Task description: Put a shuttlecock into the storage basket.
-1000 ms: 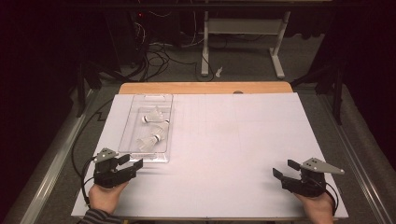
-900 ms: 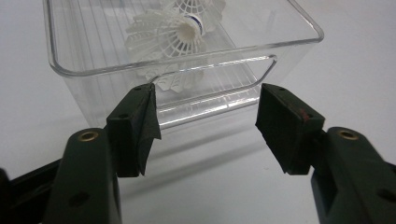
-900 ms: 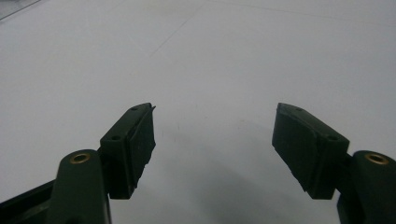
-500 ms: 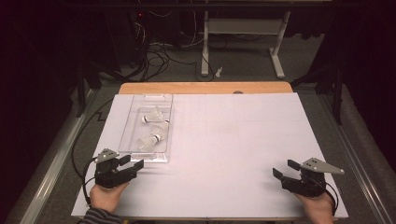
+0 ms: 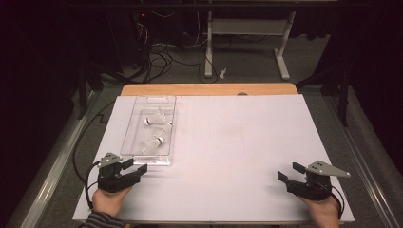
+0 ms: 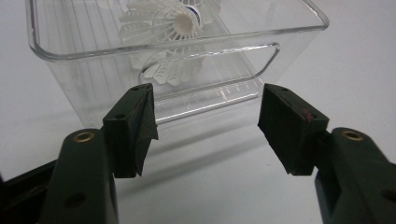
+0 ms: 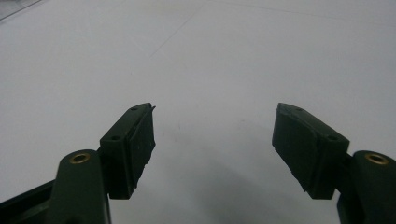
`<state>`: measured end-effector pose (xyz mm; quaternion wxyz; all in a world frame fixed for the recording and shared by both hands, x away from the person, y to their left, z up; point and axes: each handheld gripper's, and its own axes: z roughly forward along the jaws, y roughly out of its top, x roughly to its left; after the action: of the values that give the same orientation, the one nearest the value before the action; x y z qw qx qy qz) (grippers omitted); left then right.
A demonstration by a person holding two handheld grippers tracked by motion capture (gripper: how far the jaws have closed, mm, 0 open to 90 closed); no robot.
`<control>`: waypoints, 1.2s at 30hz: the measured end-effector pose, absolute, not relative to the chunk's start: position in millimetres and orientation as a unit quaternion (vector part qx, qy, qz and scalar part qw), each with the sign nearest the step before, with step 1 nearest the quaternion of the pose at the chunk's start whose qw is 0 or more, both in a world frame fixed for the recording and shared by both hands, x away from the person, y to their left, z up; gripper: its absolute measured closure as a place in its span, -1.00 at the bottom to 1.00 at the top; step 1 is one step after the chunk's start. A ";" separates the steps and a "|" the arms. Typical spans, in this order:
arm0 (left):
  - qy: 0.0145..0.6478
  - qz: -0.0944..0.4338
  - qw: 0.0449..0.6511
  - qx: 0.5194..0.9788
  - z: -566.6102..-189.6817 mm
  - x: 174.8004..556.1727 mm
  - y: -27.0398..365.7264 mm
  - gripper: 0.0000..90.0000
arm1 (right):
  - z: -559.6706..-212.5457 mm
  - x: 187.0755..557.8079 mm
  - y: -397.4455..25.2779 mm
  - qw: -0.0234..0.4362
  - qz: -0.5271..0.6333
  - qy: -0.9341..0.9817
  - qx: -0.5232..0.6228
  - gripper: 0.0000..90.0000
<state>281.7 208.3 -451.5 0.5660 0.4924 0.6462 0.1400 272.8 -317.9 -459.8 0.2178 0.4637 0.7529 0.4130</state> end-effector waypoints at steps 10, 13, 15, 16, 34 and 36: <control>0.644 0.133 0.566 0.498 -454.2 278.9 207.9 -0.19 | -459.6 272.5 -317.9 0.218 0.414 0.752 0.465 -0.32; 0.645 0.131 0.568 0.495 -454.6 278.3 208.1 -0.19 | -459.6 272.6 -318.1 0.218 0.413 0.752 0.465 -0.32; 0.644 0.132 0.568 0.496 -454.9 277.8 208.7 -0.19 | -459.6 272.5 -317.9 0.218 0.413 0.752 0.465 -0.32; 0.644 0.131 0.568 0.496 -455.0 277.8 208.7 -0.19 | -459.6 272.5 -317.9 0.218 0.413 0.752 0.465 -0.32; 0.646 0.124 0.562 0.501 -458.3 277.5 206.9 -0.21 | -459.3 272.4 -318.0 0.222 0.414 0.752 0.462 -0.32; 0.647 0.124 0.563 0.500 -458.4 277.6 206.7 -0.21 | -459.3 272.5 -318.1 0.222 0.414 0.752 0.462 -0.32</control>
<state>277.6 206.7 -458.4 0.5625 0.5000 0.6466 0.1242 272.5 -318.1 -459.3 0.2218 0.4624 0.7522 0.4136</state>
